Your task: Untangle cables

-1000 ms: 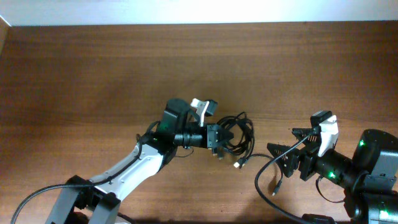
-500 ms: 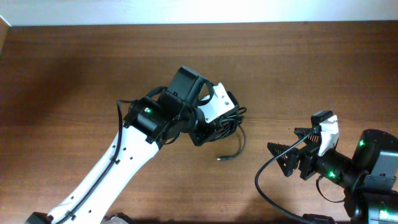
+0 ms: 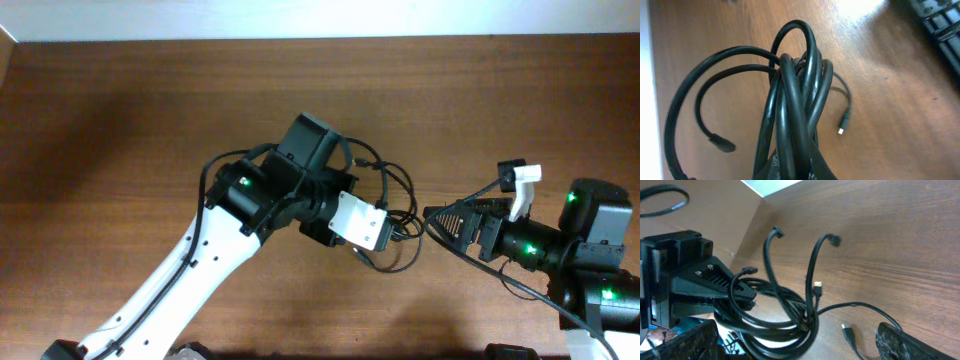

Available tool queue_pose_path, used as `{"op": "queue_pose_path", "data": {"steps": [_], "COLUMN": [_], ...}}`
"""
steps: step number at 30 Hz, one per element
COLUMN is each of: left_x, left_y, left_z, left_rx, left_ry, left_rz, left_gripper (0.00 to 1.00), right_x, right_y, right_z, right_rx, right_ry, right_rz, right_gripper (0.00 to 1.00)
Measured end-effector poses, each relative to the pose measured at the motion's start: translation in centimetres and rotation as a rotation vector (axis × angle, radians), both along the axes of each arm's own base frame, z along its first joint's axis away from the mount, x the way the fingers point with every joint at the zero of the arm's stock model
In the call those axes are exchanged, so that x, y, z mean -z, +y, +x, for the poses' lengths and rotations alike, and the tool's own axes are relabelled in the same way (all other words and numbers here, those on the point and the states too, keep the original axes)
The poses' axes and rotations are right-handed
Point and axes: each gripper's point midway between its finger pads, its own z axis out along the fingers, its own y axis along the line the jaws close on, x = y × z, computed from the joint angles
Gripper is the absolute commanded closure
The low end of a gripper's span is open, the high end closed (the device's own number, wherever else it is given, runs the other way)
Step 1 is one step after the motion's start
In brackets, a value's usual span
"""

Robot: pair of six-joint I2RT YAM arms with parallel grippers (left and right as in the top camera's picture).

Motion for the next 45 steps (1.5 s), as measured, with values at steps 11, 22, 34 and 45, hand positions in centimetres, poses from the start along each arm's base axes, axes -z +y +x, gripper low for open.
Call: {"op": "queue_pose_path", "data": {"steps": [11,22,34,45], "left_x": [-2.7,-8.1,-12.0,-11.1], "left_y": [-5.4,-3.2,0.0,0.8], "left_z": [-4.0,-4.4,-1.3,-1.6], "left_rx": [0.24,0.087,-0.308,-0.342], "left_ry": [-0.153,-0.18,0.037,0.073], "left_rz": [-0.118,-0.236,-0.404,-0.366], "left_gripper": [1.0,1.0,1.0,1.0], "right_x": [3.6,5.8,5.7,2.1], "right_y": [-1.8,-1.9,-2.0,-2.0], "right_z": [1.6,2.1,2.1,1.3], "right_rx": [0.099,0.093,0.094,0.109], "right_ry": [0.137,0.249,0.248,0.086], "right_rz": [-0.087,-0.078,-0.093,-0.115], "right_gripper": [0.65,0.96,0.42,0.19]}}
